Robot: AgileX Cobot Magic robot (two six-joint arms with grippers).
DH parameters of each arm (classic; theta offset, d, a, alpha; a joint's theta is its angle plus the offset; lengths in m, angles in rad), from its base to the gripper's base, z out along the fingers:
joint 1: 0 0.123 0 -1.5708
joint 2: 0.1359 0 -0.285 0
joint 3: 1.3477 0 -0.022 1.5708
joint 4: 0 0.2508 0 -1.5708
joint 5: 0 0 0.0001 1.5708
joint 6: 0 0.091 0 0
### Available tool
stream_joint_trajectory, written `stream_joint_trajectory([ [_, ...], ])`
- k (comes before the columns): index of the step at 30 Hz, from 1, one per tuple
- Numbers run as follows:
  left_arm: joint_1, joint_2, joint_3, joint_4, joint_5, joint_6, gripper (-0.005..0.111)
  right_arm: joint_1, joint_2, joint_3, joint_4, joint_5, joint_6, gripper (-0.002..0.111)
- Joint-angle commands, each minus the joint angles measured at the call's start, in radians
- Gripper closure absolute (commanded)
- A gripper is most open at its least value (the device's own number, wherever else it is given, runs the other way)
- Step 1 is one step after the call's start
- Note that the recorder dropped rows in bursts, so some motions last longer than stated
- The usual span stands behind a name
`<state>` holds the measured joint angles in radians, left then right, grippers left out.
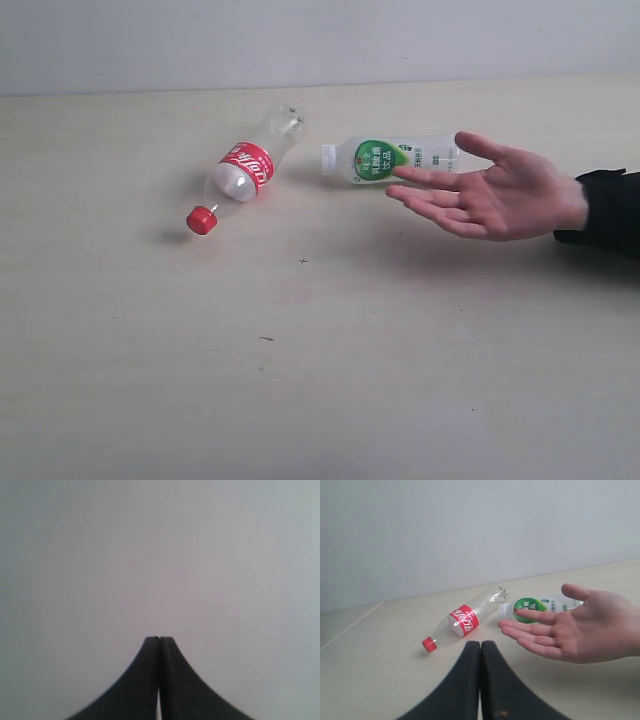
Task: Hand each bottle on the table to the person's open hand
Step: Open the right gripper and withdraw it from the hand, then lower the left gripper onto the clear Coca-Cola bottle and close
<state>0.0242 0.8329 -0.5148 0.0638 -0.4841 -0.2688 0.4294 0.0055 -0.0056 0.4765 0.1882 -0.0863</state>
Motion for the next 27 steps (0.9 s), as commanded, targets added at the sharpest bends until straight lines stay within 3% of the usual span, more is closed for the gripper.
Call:
stream_joint_trajectory([
  [1,-0.003,0.155,-0.210,0.078,0.359,0.003,0.107,0.002,-0.006,0.006,-0.013,-0.002,-0.007,0.108],
  [6,-0.003,0.337,-0.420,0.185,0.726,0.043,0.107,0.002,-0.006,0.006,-0.013,-0.002,-0.007,0.108],
  [9,-0.005,0.457,-0.540,0.185,0.898,0.152,0.107,0.002,-0.006,0.006,-0.013,-0.002,-0.007,0.108],
  [15,-0.014,0.695,-0.772,0.122,1.187,0.198,0.105,0.002,-0.006,0.006,-0.013,-0.002,-0.007,0.108],
  [19,-0.052,0.841,-0.913,0.016,1.302,0.299,0.087,0.002,-0.006,0.006,-0.013,-0.005,-0.007,0.108],
  [24,-0.143,1.023,-1.076,-0.045,1.321,0.301,0.051,0.002,-0.006,0.006,-0.013,-0.002,-0.007,0.108],
  [27,-0.203,1.113,-1.164,-0.045,1.321,0.301,0.041,0.002,-0.006,0.006,-0.009,-0.003,-0.007,0.108],
])
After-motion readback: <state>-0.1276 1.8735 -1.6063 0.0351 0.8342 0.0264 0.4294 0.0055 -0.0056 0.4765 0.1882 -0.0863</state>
